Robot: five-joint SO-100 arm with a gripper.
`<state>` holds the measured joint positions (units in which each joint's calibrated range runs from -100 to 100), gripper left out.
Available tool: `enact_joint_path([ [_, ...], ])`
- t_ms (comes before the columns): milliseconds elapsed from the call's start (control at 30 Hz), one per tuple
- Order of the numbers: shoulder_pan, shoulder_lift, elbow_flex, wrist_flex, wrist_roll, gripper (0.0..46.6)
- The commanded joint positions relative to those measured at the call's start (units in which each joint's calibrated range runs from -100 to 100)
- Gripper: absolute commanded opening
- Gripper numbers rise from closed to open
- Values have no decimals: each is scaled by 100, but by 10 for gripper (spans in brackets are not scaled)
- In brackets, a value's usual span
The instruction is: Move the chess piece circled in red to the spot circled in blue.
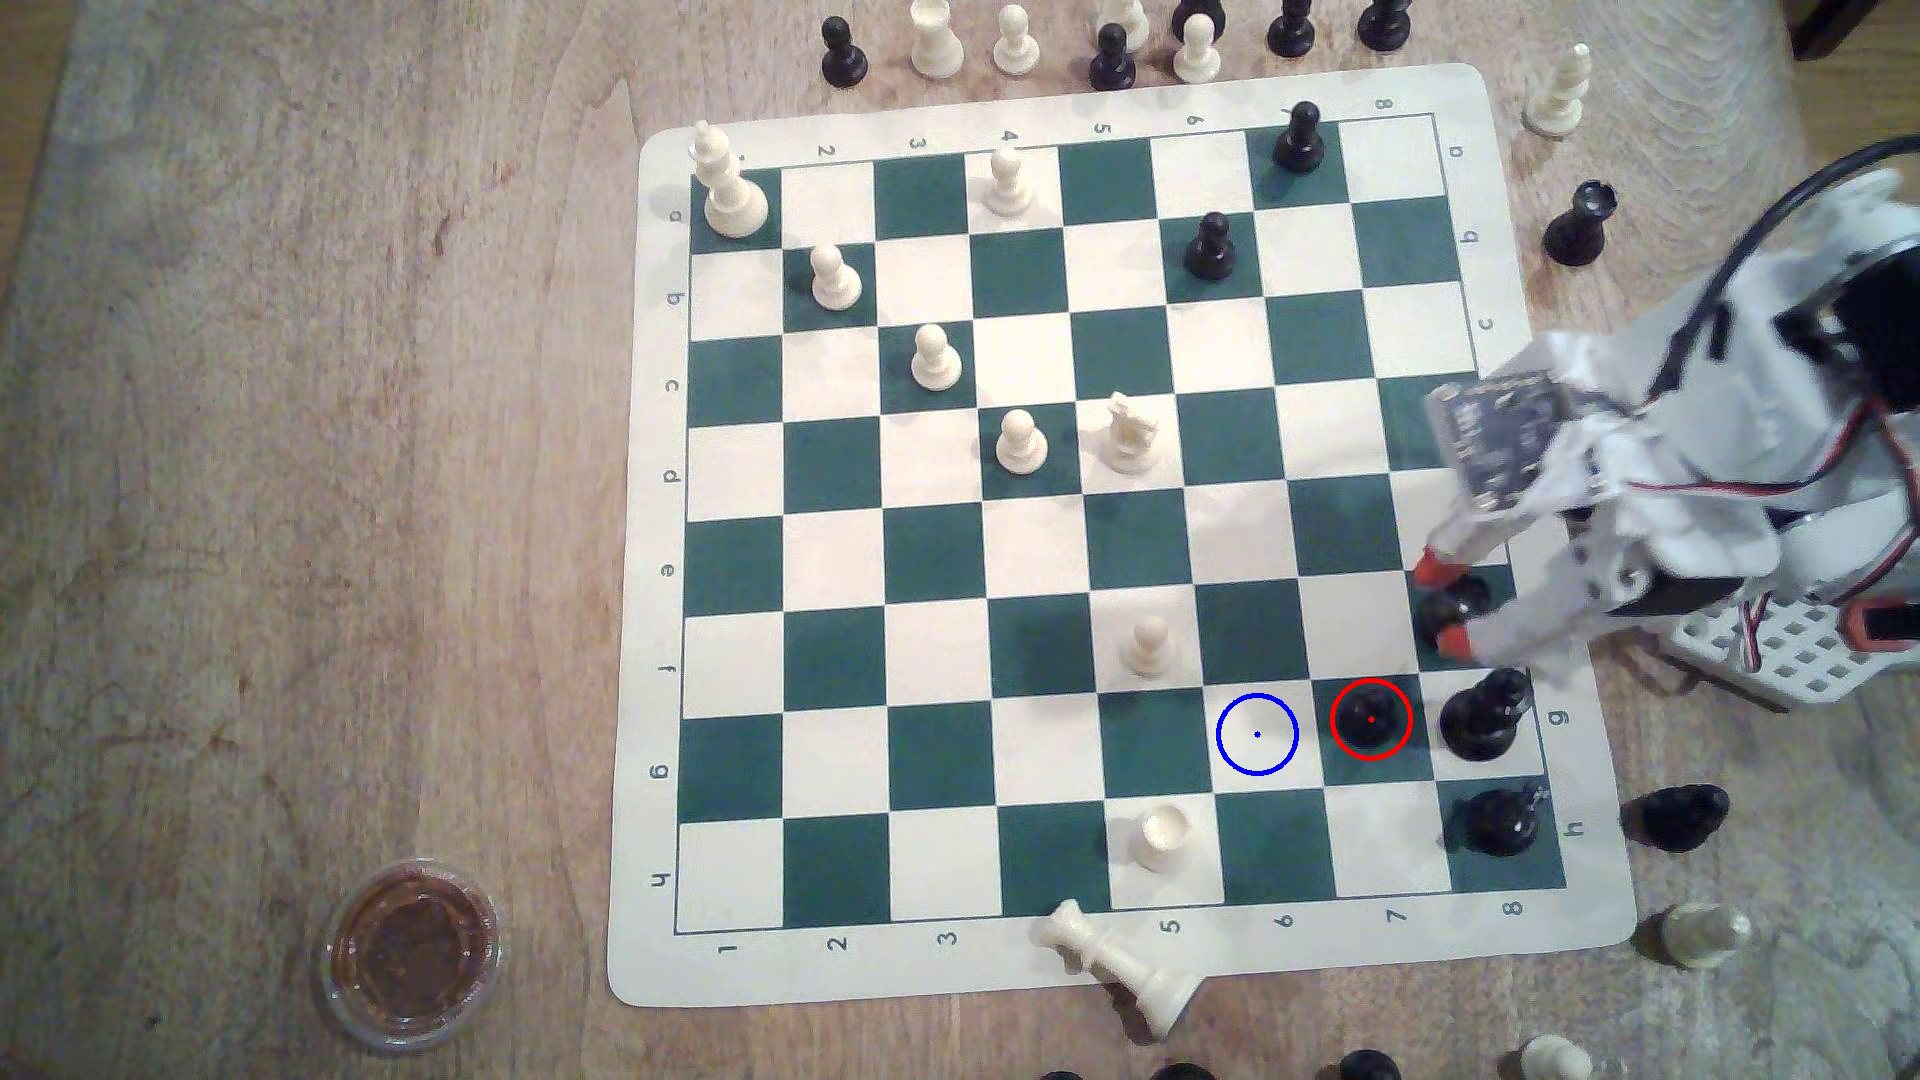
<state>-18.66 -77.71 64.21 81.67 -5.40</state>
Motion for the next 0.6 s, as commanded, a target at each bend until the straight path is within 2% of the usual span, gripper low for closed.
enact_joint_path([
  [0, -8, 683, -93, -370, 5, 168],
  [133, -8, 1082, -75, -518, -5, 135],
  [200, -125, 1218, -48, -583, -29, 168],
  [567, -195, 2228, 88, -1329, -29, 145],
])
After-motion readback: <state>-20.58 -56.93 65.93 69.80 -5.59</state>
